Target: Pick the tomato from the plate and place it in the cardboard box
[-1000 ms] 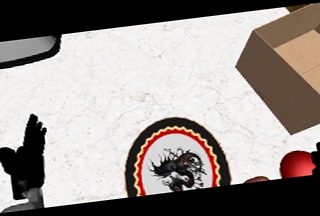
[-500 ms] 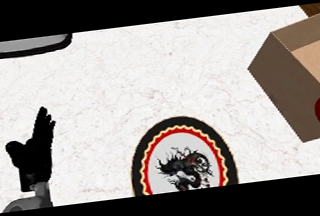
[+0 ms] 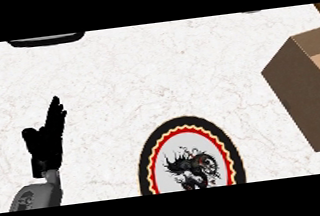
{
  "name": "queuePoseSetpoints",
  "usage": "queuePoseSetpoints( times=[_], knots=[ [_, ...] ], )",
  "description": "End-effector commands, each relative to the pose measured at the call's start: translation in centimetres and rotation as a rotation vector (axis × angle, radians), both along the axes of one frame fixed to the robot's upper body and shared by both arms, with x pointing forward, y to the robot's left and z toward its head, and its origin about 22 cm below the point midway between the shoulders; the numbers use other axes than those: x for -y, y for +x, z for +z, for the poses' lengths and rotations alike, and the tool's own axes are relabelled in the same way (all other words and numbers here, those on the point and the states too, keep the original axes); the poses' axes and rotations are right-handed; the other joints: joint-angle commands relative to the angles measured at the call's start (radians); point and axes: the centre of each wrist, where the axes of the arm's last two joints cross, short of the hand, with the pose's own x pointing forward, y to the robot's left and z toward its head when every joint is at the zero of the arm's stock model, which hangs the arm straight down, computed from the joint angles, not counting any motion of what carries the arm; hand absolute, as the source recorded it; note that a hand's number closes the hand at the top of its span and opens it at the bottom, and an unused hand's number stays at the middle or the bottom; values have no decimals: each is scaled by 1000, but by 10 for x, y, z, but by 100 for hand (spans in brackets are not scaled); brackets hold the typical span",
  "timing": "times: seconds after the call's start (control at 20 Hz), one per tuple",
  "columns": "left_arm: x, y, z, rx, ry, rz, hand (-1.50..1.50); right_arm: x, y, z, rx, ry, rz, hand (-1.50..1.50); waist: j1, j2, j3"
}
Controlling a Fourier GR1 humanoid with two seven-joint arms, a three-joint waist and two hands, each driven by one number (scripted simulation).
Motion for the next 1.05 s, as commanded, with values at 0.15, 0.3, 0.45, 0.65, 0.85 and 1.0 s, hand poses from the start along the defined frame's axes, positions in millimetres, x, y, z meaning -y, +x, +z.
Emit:
queuePoseSetpoints(
  times=[0.15,0.3,0.45,0.65,0.85,1.0],
  knots=[
    [1,8,4,-8,1,-12,0,41,19,-33,-204,93,-29,-150,21,2,0],
    [15,-1,-6,-1,1,-15,0,32,43,-45,-232,176,33,-150,28,3,0],
    [8,-7,-15,-10,1,-18,0,35,50,-53,-236,312,102,-150,22,3,0],
    [9,2,-5,-2,-14,5,0,35,56,-49,-256,543,227,-150,5,-2,-1],
    [1,-1,-1,-2,-5,-8,0,61,42,-54,-321,705,192,-150,11,0,1],
    [8,5,5,-7,8,-18,0,80,38,-36,-296,755,137,-150,14,2,2]
  ],
)
